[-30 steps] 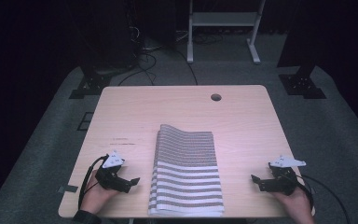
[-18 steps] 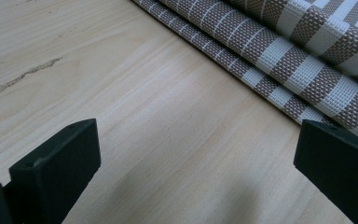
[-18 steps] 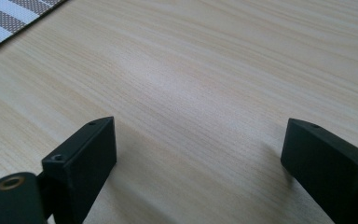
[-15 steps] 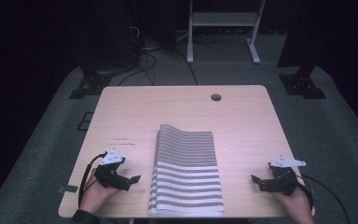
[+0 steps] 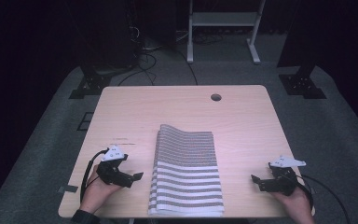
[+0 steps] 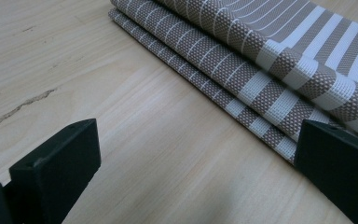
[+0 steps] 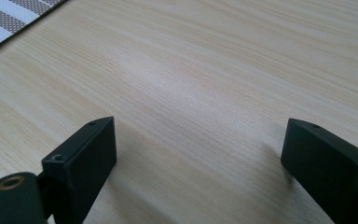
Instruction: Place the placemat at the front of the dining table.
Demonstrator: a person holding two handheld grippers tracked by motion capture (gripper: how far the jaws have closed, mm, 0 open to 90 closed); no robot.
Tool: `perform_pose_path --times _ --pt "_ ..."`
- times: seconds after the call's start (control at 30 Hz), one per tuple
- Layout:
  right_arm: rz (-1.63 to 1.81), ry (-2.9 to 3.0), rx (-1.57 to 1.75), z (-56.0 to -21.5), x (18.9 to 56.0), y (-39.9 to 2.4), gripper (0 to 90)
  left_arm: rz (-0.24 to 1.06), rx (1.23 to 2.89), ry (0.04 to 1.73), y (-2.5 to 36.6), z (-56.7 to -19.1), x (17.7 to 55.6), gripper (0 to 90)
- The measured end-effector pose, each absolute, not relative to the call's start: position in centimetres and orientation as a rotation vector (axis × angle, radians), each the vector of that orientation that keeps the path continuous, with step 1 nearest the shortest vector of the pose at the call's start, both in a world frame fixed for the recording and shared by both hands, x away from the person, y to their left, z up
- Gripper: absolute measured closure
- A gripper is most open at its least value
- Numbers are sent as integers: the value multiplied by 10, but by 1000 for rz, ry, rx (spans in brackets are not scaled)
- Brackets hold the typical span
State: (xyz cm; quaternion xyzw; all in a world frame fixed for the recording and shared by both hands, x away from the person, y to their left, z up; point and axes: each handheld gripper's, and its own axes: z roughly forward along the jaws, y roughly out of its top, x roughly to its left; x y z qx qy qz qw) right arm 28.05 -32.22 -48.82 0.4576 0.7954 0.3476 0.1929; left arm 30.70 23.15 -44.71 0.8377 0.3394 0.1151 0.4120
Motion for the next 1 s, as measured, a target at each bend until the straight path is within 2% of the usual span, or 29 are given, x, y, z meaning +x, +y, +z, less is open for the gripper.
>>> perform_pose_path --times 1.0 --pt "974 2232 1283 -488 280 -322 91 242 2086 793 200 -433 318 0"
